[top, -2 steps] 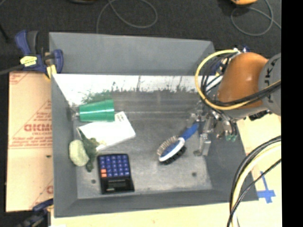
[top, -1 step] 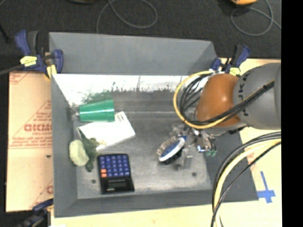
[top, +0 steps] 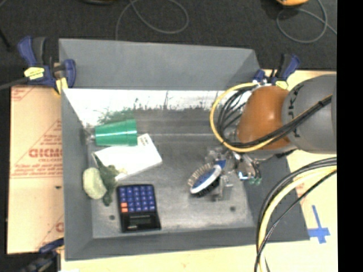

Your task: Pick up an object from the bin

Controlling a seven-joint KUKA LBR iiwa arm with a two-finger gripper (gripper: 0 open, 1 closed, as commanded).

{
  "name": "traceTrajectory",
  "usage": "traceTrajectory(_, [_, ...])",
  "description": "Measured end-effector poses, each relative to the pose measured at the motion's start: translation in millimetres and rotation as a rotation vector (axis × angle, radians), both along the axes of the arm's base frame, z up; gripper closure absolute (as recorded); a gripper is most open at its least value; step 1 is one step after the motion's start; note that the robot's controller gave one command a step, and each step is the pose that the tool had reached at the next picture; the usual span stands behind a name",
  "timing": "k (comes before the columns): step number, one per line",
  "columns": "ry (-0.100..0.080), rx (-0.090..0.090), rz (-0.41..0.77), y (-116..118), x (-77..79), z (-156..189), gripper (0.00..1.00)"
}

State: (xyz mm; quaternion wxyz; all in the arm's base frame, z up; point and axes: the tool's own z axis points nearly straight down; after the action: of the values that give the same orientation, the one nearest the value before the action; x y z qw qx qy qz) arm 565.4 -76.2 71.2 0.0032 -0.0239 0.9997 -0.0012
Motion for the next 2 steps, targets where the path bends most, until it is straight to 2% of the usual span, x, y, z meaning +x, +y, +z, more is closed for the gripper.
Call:
traceTrajectory(1, [0.002,0.001,-0.006,3.1,-2.1,-2.0,0.0])
traceTrajectory(2, [-0.006,-0.002,-0.002,-1.4,1.2,0.8,0.0])
